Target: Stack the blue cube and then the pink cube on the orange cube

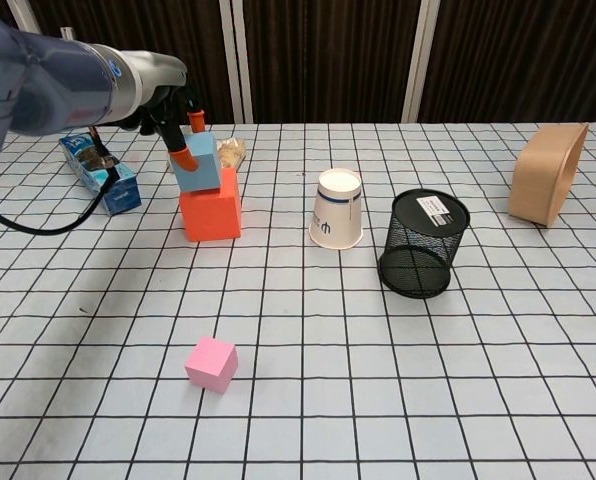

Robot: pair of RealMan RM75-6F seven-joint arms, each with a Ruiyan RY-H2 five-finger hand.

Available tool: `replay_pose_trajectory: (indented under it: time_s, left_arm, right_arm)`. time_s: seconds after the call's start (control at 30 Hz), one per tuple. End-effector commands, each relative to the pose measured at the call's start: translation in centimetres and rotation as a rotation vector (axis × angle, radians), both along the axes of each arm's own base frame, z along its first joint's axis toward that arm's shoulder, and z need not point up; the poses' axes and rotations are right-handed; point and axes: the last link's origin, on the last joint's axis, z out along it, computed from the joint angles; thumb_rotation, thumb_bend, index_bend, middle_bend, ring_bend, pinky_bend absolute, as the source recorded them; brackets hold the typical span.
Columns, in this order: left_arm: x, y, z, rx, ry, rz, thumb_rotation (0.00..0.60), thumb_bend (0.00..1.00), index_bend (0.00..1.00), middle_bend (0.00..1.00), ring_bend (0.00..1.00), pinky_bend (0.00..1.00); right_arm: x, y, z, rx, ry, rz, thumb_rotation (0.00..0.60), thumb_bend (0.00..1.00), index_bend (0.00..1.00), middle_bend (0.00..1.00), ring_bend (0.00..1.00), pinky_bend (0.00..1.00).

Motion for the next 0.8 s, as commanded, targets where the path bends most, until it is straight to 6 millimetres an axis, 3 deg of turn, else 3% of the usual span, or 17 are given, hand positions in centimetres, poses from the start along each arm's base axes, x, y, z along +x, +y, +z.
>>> replay_pose_trajectory:
  time_s: [0.03,0.8]
  left_arm:
    - [0.02,0.00,-0.08,-0.002,0.000,0.000,0.600,0.28,0.40,0.90,0.80,0.84]
    - [0.01,0.13,-0.02,0.006,0.011,0.007,0.600,0.28,0.38,0.90,0.80,0.84]
  right_arm:
    - [-0.02,0.00,-0.01,0.000,0.001,-0.001,0.600,0.10,0.12,0.10,0.17,0.37]
    - [-0.04,0.00,-0.09,0.004,0.004,-0.007,0.600,0.10,0.12,0.10,0.17,0.37]
